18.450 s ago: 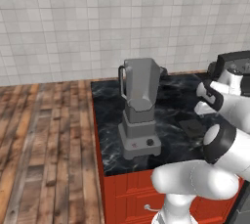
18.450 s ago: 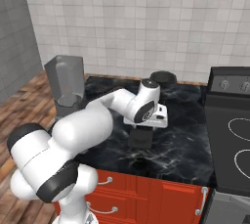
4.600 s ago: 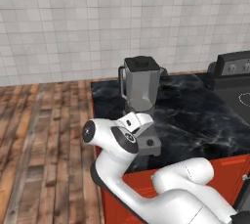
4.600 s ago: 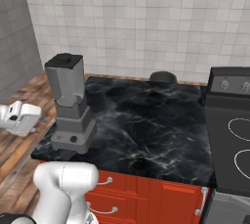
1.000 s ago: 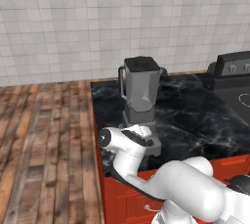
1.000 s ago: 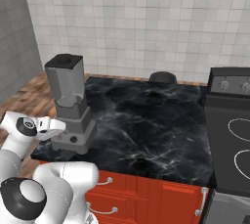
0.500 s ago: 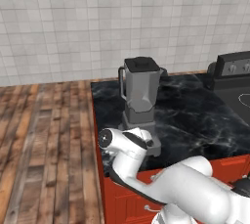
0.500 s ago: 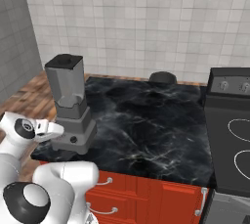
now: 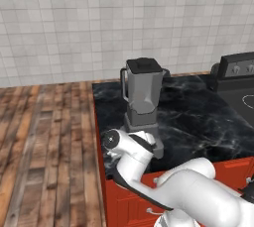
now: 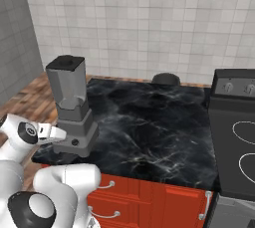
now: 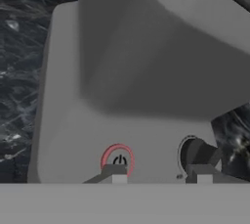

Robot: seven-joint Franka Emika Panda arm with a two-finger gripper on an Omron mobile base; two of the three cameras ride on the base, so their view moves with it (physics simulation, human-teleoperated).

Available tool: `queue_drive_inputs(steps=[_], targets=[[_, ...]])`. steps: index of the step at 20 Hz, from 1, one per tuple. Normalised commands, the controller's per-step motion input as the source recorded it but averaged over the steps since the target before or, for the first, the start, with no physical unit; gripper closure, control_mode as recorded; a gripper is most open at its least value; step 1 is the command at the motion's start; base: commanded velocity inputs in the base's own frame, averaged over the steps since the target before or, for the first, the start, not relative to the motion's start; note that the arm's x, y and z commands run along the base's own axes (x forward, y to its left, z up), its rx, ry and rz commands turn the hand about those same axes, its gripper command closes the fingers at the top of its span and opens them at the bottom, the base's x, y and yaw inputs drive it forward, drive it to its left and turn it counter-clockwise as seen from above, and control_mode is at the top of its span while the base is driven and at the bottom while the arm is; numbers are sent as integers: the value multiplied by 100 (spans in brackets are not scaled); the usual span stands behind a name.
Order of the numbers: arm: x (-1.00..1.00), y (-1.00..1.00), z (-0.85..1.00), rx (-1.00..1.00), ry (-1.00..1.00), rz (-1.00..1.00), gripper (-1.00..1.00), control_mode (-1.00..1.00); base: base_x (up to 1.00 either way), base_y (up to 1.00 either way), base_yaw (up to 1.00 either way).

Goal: Open the blender lid, put the tangerine in the blender, close the lid, and start the blender.

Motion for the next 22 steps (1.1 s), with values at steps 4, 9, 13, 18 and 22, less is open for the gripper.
queue_drive_inputs(steps=[4,9,13,18,22], targets=[[51,0,-41,2,0,0,-100,-100,0,0,0],[45,-6,-61,2,-2,2,-100,-100,0,0,0],[21,-25,-89,5,-2,7,-100,-100,0,0,0],[1,-46,-96,10,-12,12,-100,-100,0,0,0],[2,-55,-75,13,-24,18,-100,-100,0,0,0]])
